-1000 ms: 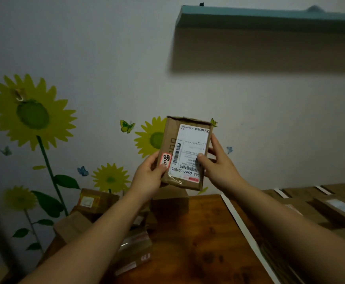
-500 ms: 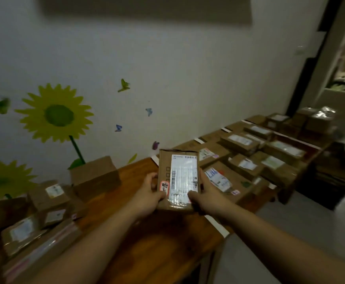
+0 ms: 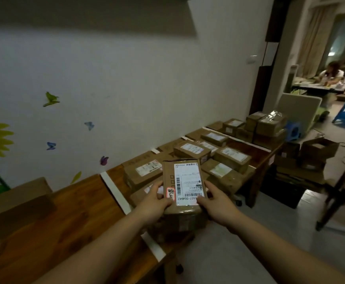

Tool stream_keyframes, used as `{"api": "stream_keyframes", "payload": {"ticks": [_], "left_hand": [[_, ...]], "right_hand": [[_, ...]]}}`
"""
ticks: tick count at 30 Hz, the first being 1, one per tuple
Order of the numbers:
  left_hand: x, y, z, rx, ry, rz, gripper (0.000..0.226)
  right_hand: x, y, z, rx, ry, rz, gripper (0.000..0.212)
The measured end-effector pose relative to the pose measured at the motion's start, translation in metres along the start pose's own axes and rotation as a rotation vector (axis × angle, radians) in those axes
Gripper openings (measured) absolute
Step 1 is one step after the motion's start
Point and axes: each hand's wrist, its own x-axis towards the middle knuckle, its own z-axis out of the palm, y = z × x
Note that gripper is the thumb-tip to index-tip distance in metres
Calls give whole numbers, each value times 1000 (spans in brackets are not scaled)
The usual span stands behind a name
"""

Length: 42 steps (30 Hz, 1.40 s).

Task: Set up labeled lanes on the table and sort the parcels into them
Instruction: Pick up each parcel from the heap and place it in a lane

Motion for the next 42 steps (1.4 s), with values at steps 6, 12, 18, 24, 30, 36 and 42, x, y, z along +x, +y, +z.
{"api": "stream_keyframes", "payload": {"ticks": [6, 12, 18, 24, 30, 36, 42], "left_hand": [[43, 34, 92, 3, -13, -9, 73], [94, 66, 133, -29, -56, 40, 73], [175, 111, 155, -110, -50, 163, 70], [274, 157, 184, -199, -46, 238, 65], [356, 196, 223, -154, -90, 250, 57], [420, 214, 288, -40, -65, 320, 66], [478, 226, 357, 52, -30, 275, 39]], "right_hand": [[20, 33, -93, -12, 73, -10, 51], [58, 51, -148, 18, 138, -36, 51], [132, 46, -194, 5, 250, -111, 51], [217, 40, -249, -77, 284, -200, 57], [287, 59, -314, -331, 194, -215, 74], [356, 99, -383, -517, 141, -253, 73], [422, 138, -461, -643, 35, -237, 67]]}}
